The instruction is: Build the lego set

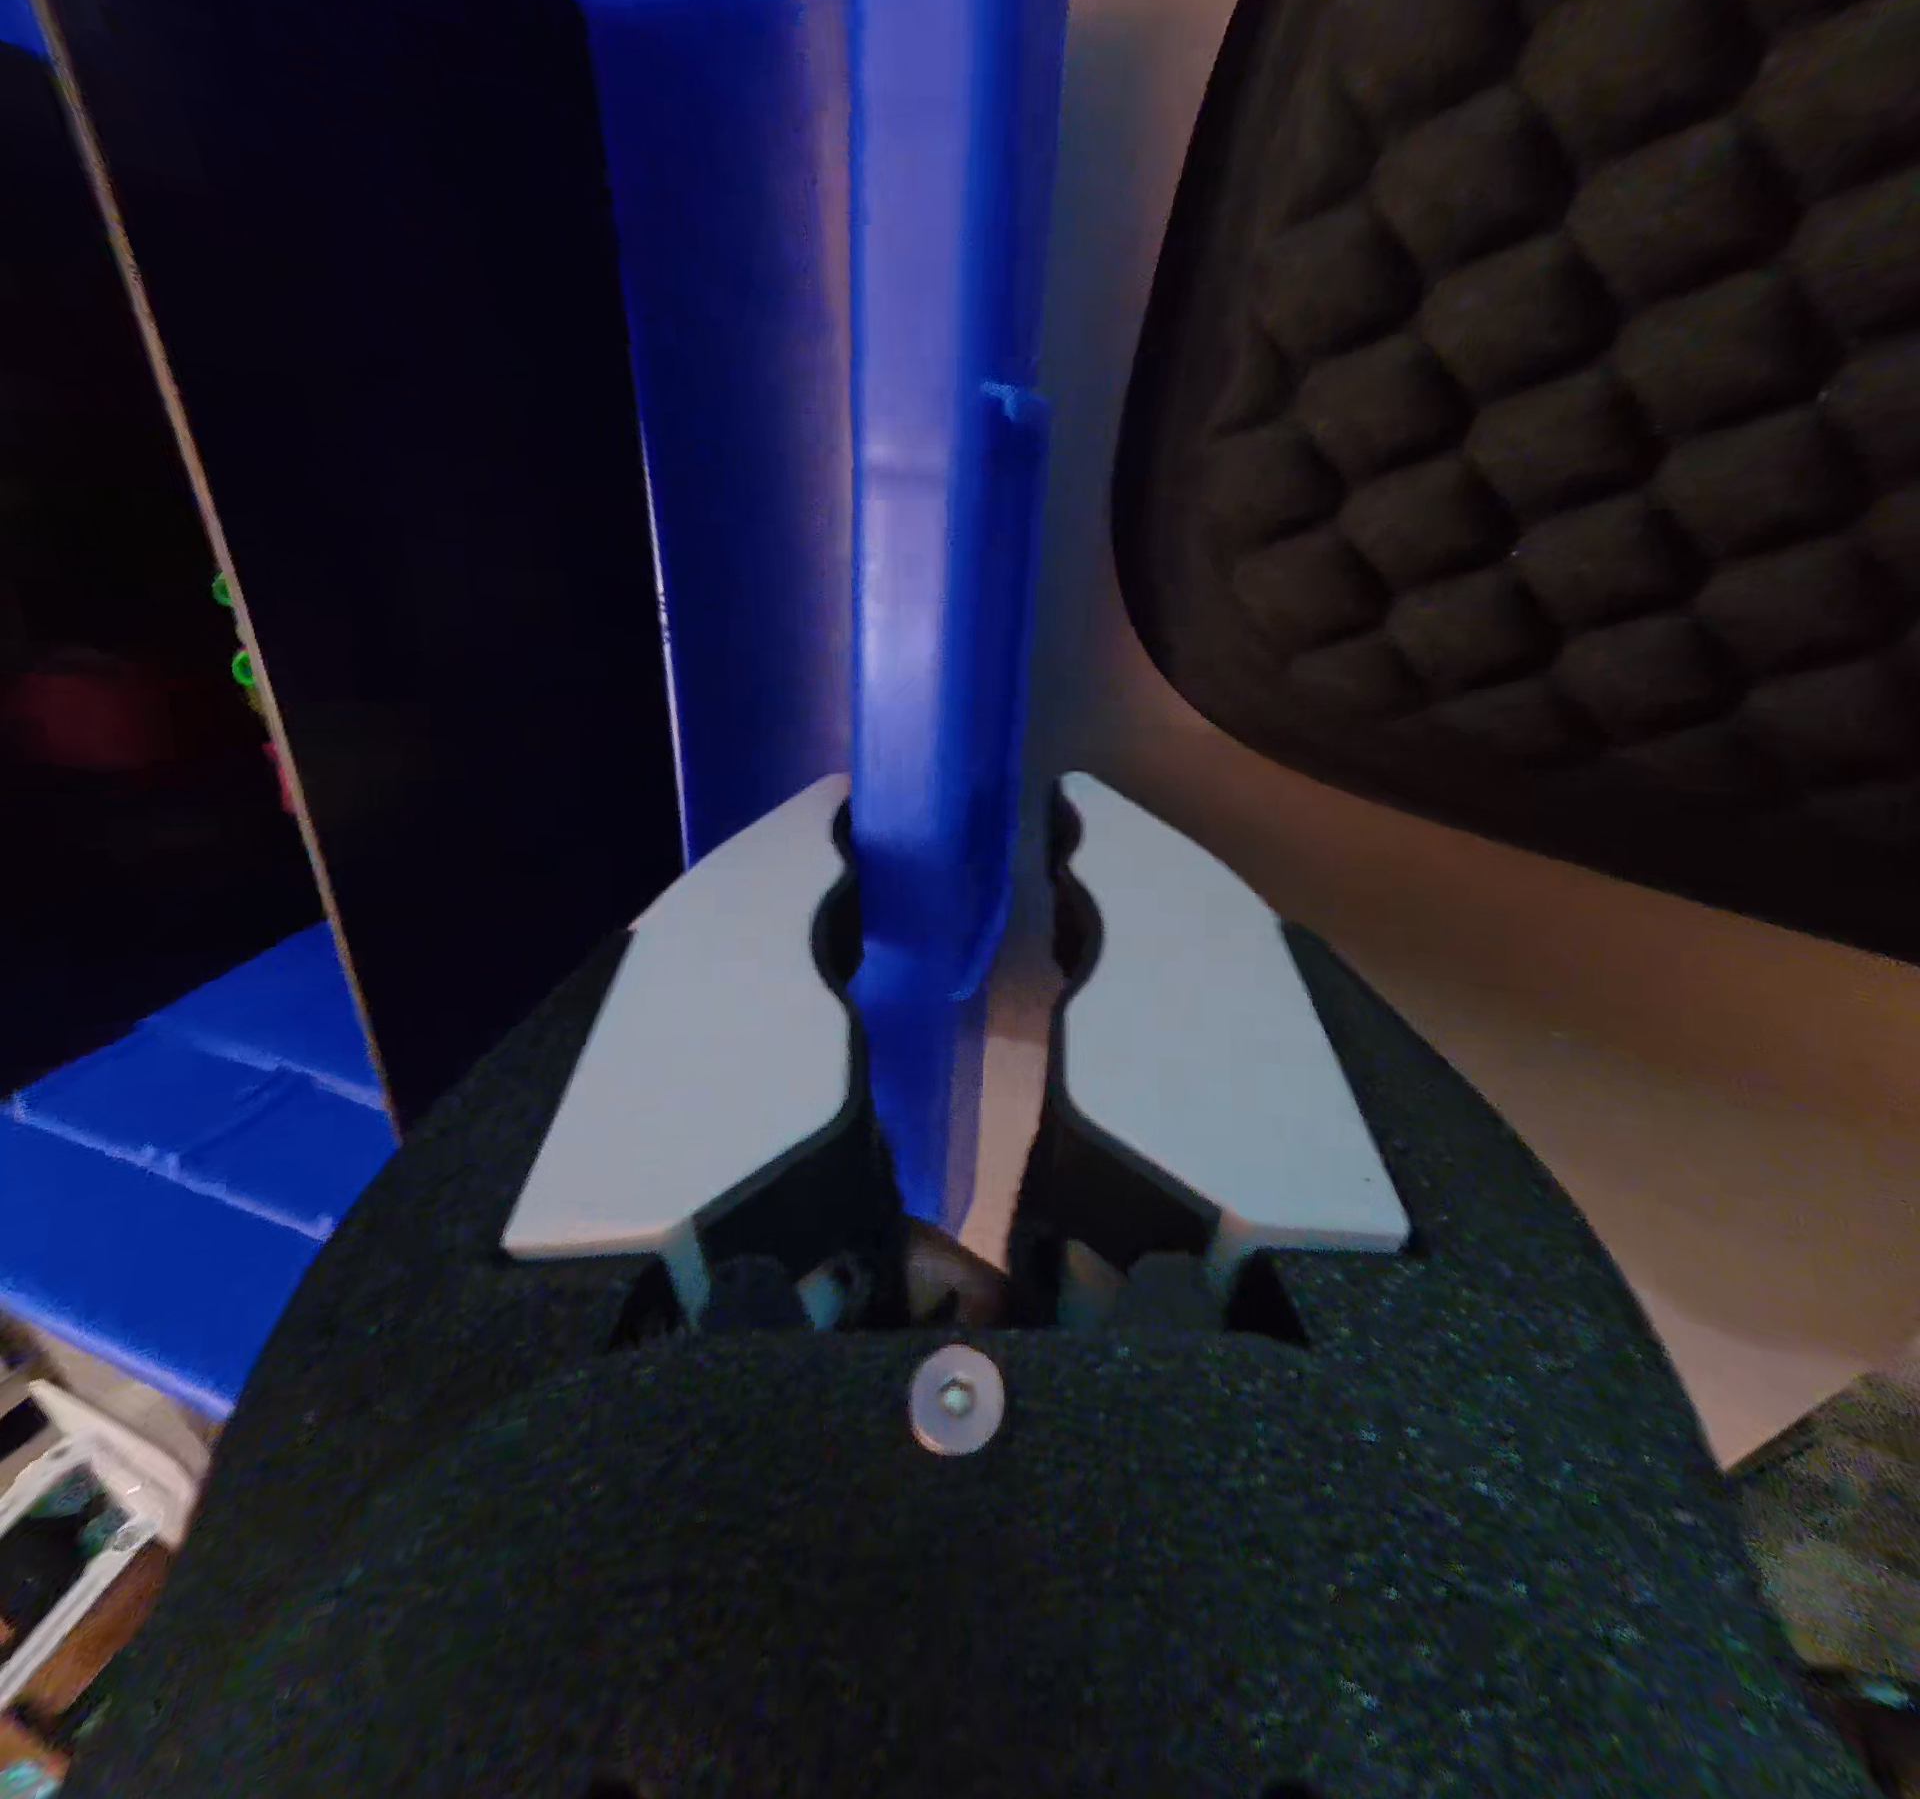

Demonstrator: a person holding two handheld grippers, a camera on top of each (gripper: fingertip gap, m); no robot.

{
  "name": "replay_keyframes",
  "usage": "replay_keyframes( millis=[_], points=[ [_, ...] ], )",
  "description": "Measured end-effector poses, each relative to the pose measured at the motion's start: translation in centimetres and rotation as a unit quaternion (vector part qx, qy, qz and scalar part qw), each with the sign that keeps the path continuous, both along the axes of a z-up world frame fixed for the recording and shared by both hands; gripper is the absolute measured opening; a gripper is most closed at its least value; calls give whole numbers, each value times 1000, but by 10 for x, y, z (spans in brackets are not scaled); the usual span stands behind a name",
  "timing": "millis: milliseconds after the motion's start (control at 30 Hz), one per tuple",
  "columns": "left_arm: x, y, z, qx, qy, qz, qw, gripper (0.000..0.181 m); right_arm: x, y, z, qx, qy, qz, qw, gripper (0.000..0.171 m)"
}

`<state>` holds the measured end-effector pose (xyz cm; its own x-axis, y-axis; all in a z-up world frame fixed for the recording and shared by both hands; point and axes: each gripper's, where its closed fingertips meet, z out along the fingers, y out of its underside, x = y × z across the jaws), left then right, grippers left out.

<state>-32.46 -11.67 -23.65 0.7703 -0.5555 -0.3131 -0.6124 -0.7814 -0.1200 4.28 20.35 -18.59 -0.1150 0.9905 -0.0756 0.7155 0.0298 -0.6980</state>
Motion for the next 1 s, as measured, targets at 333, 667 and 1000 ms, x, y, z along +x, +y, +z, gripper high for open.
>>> replay_keyframes(
  millis=[333,667,1000],
  points=[
    [67,44,103,365,-82,20,927,55,8,7,-49,95,-121,19,988,71],
    [197,115,99,430,-292,-65,852,49,-17,43,-41,-5,-121,-145,982,54],
    [214,133,85,442,-298,-57,844,45,-65,6,-14,-117,61,-39,990,6]
  ],
)
